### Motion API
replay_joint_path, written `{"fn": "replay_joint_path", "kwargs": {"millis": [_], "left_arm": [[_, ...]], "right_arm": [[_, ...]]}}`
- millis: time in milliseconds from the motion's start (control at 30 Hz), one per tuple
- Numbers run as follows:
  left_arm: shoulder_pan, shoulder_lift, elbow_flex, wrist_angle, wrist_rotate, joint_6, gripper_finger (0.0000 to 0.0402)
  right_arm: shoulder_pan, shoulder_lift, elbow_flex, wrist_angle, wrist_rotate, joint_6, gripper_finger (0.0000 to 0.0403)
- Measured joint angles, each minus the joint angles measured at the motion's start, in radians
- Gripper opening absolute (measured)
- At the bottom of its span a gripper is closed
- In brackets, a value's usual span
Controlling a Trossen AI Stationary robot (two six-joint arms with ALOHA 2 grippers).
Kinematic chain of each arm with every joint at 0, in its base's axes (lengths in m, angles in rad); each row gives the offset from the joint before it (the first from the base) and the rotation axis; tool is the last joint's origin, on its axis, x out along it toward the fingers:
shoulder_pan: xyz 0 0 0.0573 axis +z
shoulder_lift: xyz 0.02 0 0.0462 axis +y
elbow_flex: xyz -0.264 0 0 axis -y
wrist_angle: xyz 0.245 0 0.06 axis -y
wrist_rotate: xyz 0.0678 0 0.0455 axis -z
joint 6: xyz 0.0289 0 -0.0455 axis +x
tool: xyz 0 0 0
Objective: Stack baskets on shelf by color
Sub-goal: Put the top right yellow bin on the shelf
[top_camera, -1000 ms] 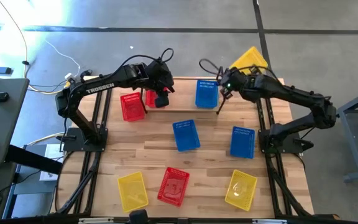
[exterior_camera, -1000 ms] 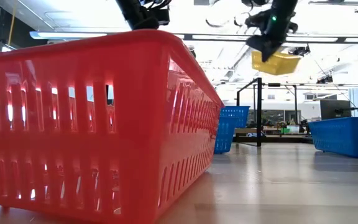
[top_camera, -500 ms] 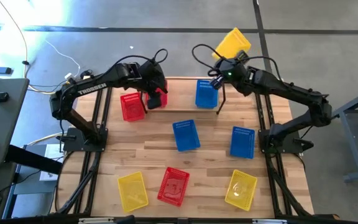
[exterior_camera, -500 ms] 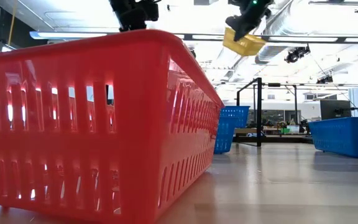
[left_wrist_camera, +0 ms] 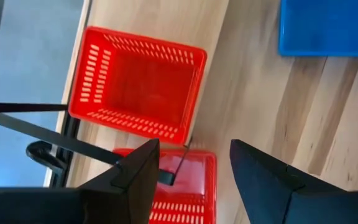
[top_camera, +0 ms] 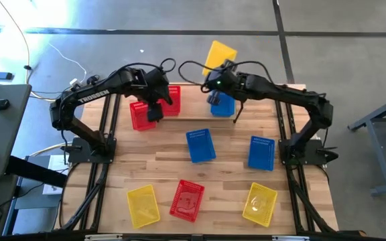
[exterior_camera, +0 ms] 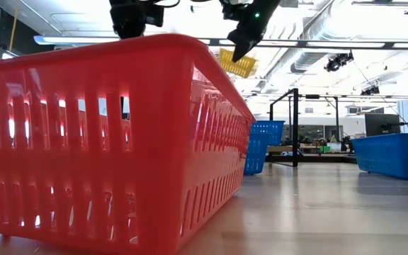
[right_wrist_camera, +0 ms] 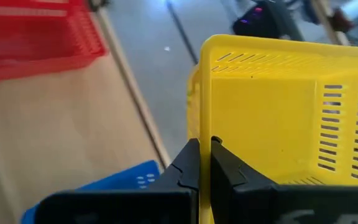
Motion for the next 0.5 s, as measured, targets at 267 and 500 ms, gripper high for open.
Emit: {"fn": "replay_joint_path", "kwargs": {"millis": [267,500], "left_arm": [[0.0,0.0,-0.001,-0.051,0.001,-0.011,0.0186],[0.0,-0.049,-0.105,-0.009,0.019,-0.018,0.0186]], "right_arm": [[0.031,0.082,0.007,0.006,-0.137,-0.038,0.0],[0.068,0.159,0.007,0.015,-0.249,-0.038,0.0]]}}
